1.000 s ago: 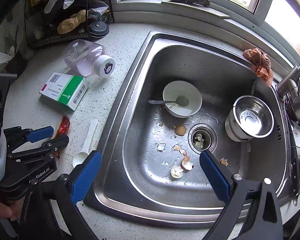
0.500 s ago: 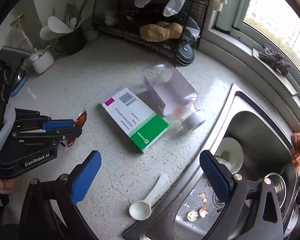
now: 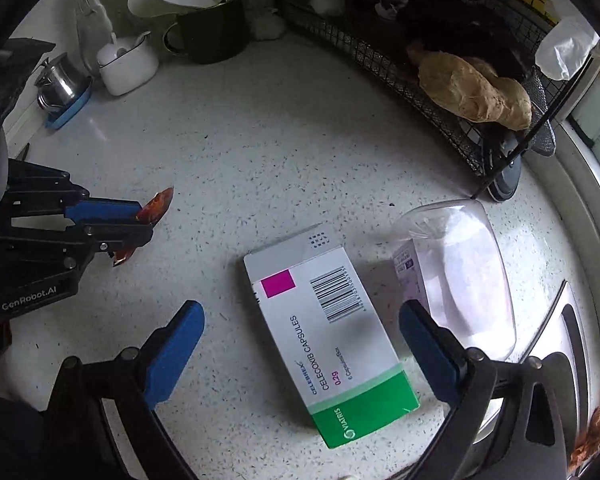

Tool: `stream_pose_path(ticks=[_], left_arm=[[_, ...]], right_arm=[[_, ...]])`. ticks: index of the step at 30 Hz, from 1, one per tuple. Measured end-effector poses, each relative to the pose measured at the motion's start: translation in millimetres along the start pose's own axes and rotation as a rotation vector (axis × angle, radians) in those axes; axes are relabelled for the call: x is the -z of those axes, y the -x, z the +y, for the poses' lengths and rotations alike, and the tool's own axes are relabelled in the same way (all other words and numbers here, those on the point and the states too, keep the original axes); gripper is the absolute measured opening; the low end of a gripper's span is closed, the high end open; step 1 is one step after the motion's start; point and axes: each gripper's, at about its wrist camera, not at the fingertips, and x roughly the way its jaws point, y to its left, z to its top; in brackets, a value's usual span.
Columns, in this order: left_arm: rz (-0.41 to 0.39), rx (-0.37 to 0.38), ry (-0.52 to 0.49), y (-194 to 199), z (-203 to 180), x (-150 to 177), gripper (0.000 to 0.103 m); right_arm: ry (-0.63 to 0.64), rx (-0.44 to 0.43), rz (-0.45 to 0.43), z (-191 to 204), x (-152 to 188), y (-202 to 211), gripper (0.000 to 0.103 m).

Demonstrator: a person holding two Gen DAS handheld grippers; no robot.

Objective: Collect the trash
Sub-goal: 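Grasp the brown sauce packet with the left tool while the right tool grasps the medicine box, then carry the sauce packet and medicine box down toward the red bin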

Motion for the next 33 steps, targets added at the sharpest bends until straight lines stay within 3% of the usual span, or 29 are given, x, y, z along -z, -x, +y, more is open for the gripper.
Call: stream_pose_path(ticks=[6, 7, 9, 10, 13, 22, 33], left_arm=[[0.023, 0.004, -0.034, -9, -6, -5, 0.013], [0.024, 0.007, -0.040, -9, -8, -4, 0.013], [0.026, 0.011, -0.050, -9, -11, -3, 0.013], [0.027, 0.012, -0.054, -9, -11, -1, 0.013], [0.022, 0.022, -0.056, -4, -13, 3, 0.013], [-0.029, 0.039, -0.078, 27, -33, 34, 0.013], [-0.097, 0.058, -0.164, 76, -106, 103, 0.013]], right_arm=[[0.009, -0.027, 0.077, 0, -6, -26, 0.097], [0.007, -0.039, 0.087, 2, -5, -29, 0.094], [0.019, -0.019, 0.087, 6, -4, -30, 0.072], [0.022, -0.016, 0.084, 9, -2, -29, 0.068], [-0.008, -0.043, 0.070, 15, 3, -23, 0.066], [-0.101, -0.002, -0.034, 35, 43, 31, 0.064], [-0.224, 0.042, -0.135, 33, 148, 110, 0.064]])
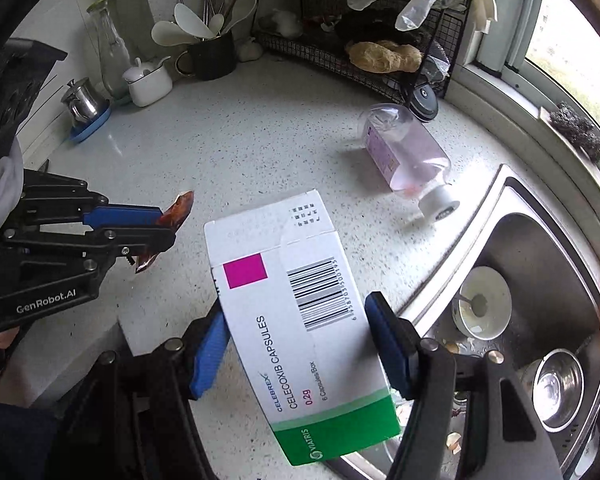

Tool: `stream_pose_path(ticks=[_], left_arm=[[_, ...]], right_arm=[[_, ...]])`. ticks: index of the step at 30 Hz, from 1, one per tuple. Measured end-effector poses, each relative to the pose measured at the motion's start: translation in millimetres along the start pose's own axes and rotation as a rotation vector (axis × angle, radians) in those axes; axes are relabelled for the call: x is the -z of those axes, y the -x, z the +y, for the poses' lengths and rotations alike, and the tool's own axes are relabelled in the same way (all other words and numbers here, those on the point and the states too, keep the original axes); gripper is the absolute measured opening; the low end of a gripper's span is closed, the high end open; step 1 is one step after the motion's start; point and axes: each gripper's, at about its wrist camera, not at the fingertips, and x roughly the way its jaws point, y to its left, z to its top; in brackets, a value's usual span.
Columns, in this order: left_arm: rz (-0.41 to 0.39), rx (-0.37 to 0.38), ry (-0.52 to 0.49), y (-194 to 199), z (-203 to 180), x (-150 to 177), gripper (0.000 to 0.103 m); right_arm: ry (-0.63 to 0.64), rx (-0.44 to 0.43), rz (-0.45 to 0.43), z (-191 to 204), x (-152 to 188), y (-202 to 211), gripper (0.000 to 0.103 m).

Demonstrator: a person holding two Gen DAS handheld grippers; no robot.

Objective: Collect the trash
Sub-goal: 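Carry the sauce packet and medicine box down toward the red bin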

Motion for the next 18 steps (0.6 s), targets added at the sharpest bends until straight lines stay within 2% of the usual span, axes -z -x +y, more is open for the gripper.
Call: stream_pose_path(ticks=[13, 18], left_arm=[[-0.035, 0.008, -0.112, 48, -117, 114, 0.013], [0.009, 0.021, -0.142, 43, -151, 153, 0.013]], right_arm=[[-0.152, 0.023, -0.077, 25, 136, 71, 0.064], [-0.234, 0.017, -0.052, 28, 194, 81, 0.064]])
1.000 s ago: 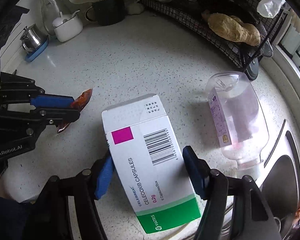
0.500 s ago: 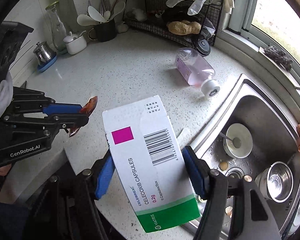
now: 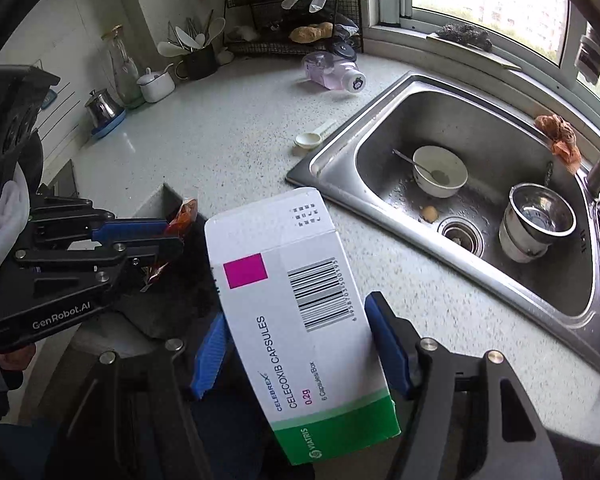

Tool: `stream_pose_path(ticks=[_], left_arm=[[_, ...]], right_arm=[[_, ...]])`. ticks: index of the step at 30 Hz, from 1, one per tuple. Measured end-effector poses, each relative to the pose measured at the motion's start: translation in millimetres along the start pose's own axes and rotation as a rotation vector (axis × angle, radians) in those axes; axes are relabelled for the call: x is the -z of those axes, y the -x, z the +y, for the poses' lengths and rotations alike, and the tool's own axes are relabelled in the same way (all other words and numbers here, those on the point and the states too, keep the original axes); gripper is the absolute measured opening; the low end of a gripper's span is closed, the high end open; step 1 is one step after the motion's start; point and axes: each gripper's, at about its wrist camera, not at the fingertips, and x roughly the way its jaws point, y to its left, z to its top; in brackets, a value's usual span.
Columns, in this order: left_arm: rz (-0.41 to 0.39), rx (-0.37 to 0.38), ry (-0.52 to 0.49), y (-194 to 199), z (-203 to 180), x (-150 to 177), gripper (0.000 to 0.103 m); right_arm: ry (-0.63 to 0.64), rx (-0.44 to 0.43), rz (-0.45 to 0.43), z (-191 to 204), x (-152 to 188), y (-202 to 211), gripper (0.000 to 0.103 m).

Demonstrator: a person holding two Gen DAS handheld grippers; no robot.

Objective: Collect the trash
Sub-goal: 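Carry the sauce packet and medicine box down toward the red bin, then open the right tool over the red bin while the left tool releases the packet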

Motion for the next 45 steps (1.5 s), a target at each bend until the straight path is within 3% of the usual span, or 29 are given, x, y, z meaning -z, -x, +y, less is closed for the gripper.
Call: stream_pose_path(ticks=[7, 11, 15, 28, 33, 38, 40, 42, 45], left_arm=[[0.104, 0.042, -0.044, -31, -40, 43, 0.013], [0.169, 0.063, -0.051, -73, -51, 67, 0.013], [0.235, 0.063, -0.061, -130, -54, 93, 0.013], [0.300, 0.073, -0.077, -343, -50, 159, 0.013], [0.312, 0.063, -0.098, -389, -48, 174, 0.013], [0.312, 0.052, -0.116, -394, -45, 175, 0.013], [0.320, 0.049, -0.123, -393, -46, 175, 0.013], [0.326, 0.046, -0.135, -393, -47, 174, 0.013], [0.321, 0.053, -0.155, -386, -51, 168, 0.013]], right_arm=[[-0.102, 0.015, 0.069, -16, 53, -10, 0.064], [-0.140, 0.053, 0.117, -24, 91, -38, 0.064], [-0.204, 0.064, 0.175, -37, 127, -86, 0.064], [-0.295, 0.111, 0.232, -90, 208, -285, 0.064], [-0.298, 0.120, 0.254, -102, 229, -335, 0.064], [-0.300, 0.103, 0.261, -102, 238, -354, 0.065], [-0.298, 0.082, 0.286, -99, 241, -359, 0.068], [-0.297, 0.091, 0.282, -97, 247, -355, 0.092], [-0.305, 0.119, 0.244, -100, 245, -336, 0.100]])
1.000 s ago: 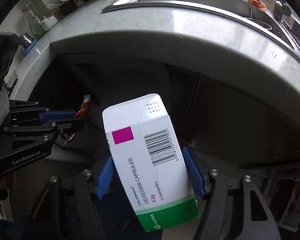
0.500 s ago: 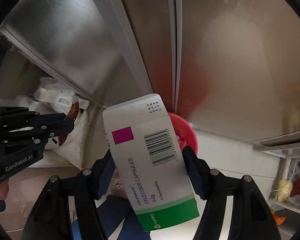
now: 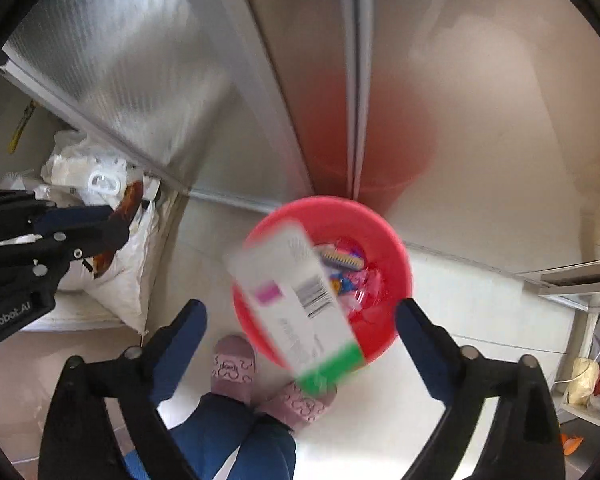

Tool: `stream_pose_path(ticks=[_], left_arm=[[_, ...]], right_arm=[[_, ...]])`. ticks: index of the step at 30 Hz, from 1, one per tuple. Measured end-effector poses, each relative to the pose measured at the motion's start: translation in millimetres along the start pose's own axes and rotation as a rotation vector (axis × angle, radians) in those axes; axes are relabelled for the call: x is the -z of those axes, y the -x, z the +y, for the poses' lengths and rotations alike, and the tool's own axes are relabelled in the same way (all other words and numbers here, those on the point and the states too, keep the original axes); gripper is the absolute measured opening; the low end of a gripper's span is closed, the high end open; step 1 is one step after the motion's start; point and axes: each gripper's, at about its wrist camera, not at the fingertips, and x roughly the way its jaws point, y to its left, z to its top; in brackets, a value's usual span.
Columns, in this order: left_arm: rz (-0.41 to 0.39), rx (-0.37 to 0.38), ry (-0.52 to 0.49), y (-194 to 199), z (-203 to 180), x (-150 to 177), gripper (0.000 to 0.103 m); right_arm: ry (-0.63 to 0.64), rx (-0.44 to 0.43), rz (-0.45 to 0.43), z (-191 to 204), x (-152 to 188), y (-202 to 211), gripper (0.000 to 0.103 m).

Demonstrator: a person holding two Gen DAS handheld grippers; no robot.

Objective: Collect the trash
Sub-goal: 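Open the right tool over the red bin while the left tool releases the packet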

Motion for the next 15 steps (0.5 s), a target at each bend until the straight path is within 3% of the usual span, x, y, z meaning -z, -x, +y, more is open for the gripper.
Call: stream_pose_path(ticks=[8, 15], left_arm=[[-0.003, 0.045, -0.065, 8, -25, -14, 0.014], [0.017, 0.102, -0.110, -11, -50, -20, 0.014]], right_arm=[[-0.092, 0.066, -0.032, -17, 11, 24, 0.101], [-0.174, 0.117, -0.032, -47, 31, 32, 0.101]])
